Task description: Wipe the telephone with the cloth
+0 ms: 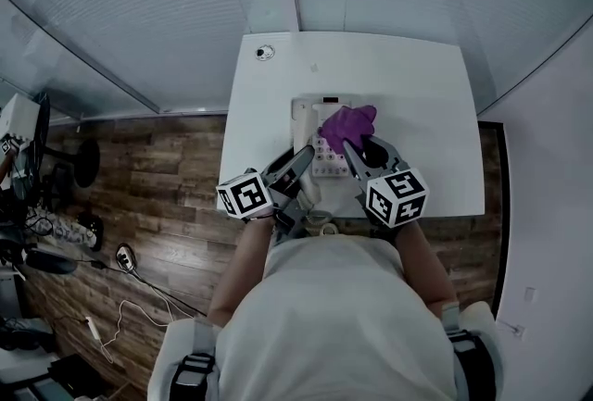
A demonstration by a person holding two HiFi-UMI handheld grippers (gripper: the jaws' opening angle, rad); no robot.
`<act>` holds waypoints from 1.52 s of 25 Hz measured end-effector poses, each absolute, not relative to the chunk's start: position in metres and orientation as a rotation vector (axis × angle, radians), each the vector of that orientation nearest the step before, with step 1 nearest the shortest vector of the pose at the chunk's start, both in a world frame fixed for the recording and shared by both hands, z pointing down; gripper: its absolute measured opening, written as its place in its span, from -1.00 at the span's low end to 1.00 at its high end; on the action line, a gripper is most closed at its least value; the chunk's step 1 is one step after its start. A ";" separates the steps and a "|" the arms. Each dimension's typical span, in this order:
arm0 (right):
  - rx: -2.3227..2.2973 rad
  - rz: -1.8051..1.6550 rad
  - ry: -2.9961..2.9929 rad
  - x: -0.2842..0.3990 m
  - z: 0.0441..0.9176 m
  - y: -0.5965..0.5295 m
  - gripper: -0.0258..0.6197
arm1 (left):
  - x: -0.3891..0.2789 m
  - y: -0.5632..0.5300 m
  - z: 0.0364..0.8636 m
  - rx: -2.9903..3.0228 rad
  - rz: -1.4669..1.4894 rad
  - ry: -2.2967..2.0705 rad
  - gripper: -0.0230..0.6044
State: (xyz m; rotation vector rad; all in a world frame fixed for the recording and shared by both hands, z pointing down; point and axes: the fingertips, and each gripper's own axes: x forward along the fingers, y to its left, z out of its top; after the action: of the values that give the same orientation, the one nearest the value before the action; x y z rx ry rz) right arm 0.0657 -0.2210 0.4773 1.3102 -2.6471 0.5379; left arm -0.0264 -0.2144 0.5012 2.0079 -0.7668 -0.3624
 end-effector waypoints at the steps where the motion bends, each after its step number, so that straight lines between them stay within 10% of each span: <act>1: 1.311 0.534 -2.652 0.064 0.476 -0.224 -0.62 | -0.026 -0.213 0.502 1.995 -0.379 -0.748 -0.23; 38: 1.167 0.443 -2.868 0.013 0.423 -0.214 -0.62 | -0.023 -0.187 0.460 1.914 -0.649 -0.446 -0.22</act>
State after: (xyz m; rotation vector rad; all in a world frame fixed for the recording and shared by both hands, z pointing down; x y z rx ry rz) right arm 0.0130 -0.2144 0.4230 1.1669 -2.8675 0.4431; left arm -0.0228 -0.1870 0.4596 1.9141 -0.4464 -0.6486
